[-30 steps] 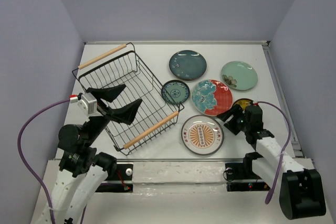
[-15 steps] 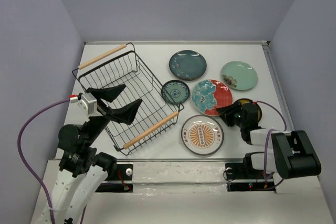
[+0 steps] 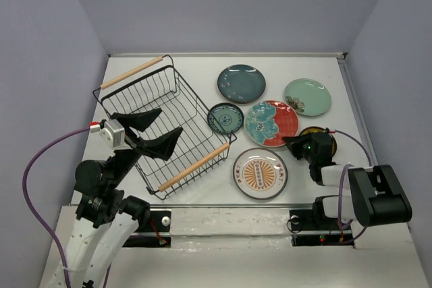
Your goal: Load the plates into the dish rack
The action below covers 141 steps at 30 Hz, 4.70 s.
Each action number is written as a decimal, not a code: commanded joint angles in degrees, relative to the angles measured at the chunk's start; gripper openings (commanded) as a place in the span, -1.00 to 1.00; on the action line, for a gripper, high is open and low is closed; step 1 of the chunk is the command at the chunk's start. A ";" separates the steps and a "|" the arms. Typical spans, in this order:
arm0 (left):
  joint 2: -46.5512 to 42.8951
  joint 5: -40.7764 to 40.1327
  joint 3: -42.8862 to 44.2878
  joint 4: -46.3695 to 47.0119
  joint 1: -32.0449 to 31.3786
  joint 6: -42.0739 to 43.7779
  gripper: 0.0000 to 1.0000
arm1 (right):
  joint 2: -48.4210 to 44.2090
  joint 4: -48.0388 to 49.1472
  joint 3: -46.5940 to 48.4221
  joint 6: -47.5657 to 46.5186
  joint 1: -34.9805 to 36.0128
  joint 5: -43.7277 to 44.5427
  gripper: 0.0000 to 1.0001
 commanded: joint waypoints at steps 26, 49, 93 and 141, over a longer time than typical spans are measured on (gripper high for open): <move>-3.38 -6.45 1.08 1.71 -0.33 -0.42 0.98 | -10.11 -30.64 61.51 -44.18 20.10 25.67 -0.86; -12.70 -27.12 2.23 -3.57 -1.91 0.20 0.98 | 37.51 -33.37 111.18 -67.05 49.30 46.25 -0.86; -12.88 -27.83 2.23 -4.28 -4.81 1.52 0.98 | 51.17 -19.04 111.02 -88.33 54.48 50.21 -0.86; -10.07 -27.92 2.05 -4.36 -4.90 1.69 0.98 | 44.42 -31.86 107.78 -73.67 52.90 43.90 0.32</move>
